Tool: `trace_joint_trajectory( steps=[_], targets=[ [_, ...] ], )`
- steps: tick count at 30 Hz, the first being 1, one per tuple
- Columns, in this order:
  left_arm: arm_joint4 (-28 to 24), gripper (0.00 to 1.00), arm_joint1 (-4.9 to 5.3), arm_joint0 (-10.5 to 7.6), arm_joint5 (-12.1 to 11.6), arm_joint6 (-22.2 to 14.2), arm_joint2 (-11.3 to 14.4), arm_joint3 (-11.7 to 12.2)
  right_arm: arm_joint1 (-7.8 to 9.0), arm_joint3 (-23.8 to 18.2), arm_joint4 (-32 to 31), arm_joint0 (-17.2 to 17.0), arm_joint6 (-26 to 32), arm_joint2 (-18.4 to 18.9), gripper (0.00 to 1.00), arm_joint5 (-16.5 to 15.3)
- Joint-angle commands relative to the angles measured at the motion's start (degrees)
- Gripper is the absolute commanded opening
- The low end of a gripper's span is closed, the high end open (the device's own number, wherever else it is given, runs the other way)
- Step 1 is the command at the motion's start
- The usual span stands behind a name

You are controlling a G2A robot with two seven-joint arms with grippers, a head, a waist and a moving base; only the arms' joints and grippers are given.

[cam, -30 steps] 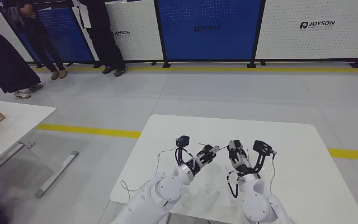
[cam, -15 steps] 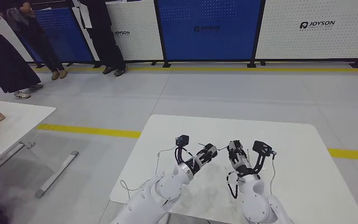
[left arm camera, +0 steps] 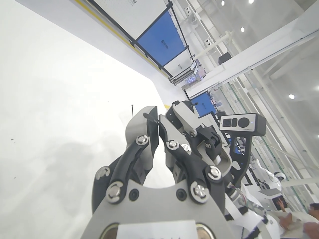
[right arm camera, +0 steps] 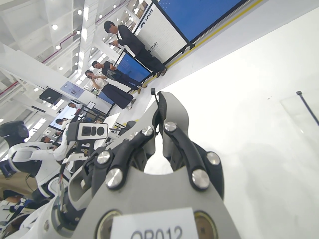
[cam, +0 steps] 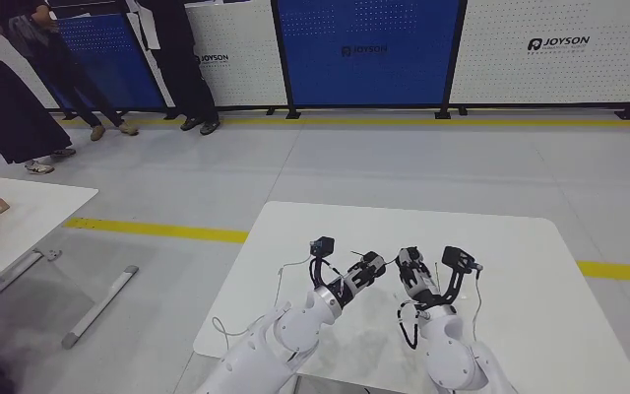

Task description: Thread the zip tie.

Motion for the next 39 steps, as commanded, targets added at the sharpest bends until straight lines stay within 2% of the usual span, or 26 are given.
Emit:
trace_joint_trajectory(
  steps=[1, 5, 12, 13, 14, 15, 17, 19, 30, 35, 36, 39],
  targets=[
    [-0.1, 0.0, -0.02, 0.08, -0.2, -0.1, -0.1, 0.0, 0.02, 0.1, 0.0, 0.1, 0.2, 0.1, 0.0, -0.1],
    [-0.2, 0.0, -0.09, 0.21, -0.5, 0.1, -0.2, 0.0, -0.01, 0.1, 0.3, 0.0, 0.1, 0.1, 0.0, -0.3],
    [0.3, 0.01, -0.26, 0.22, 0.9, 0.2, 0.0, 0.4, -0.08, 0.4, 1.2, -0.1, -0.3, 0.3, 0.0, 0.0],
    [0.5, 0.24, -0.28, 0.19, 1.1, 0.0, 0.0, 0.4, -0.08, 0.4, 0.9, -0.1, -0.5, 0.3, 0.0, 0.2],
    [0.6, 0.37, -0.29, 0.17, 1.2, -0.1, 0.0, 0.4, -0.09, 0.4, 0.7, -0.1, -0.6, 0.2, 0.0, 0.3],
    [0.6, 0.44, -0.31, 0.19, 1.3, -0.1, 0.0, 0.4, -0.09, 0.3, 0.6, -0.1, -0.6, 0.2, 0.0, 0.3],
    [0.9, 0.42, -0.34, 0.22, 1.4, -0.2, 0.0, 0.3, -0.07, 0.2, 0.1, -0.1, -0.8, 0.2, 0.0, 0.3],
    [1.0, 0.33, -0.36, 0.26, 1.5, -0.2, 0.0, 0.2, -0.04, 0.1, -0.7, -0.2, -1.1, 0.1, 0.0, 0.4],
    [1.4, 0.19, -0.45, 0.48, 2.1, -0.6, -0.3, -0.2, 0.15, -1.0, -7.0, -0.8, -2.0, -0.8, 0.0, 1.4],
    [1.2, 0.11, -0.56, 0.26, 2.3, -0.8, -0.4, 0.0, 0.15, -0.9, -7.1, -0.9, -1.6, -0.9, 0.0, 0.9],
    [1.1, 0.01, -0.59, 0.21, 2.3, -0.9, -0.4, 0.1, 0.15, -0.9, -7.2, -0.9, -1.5, -0.9, 0.0, 0.8],
    [1.1, 0.0, -0.63, 0.17, 2.3, -1.0, -0.4, 0.3, 0.15, -0.8, -6.8, -0.9, -1.3, -0.7, 0.0, 0.5]
  ],
)
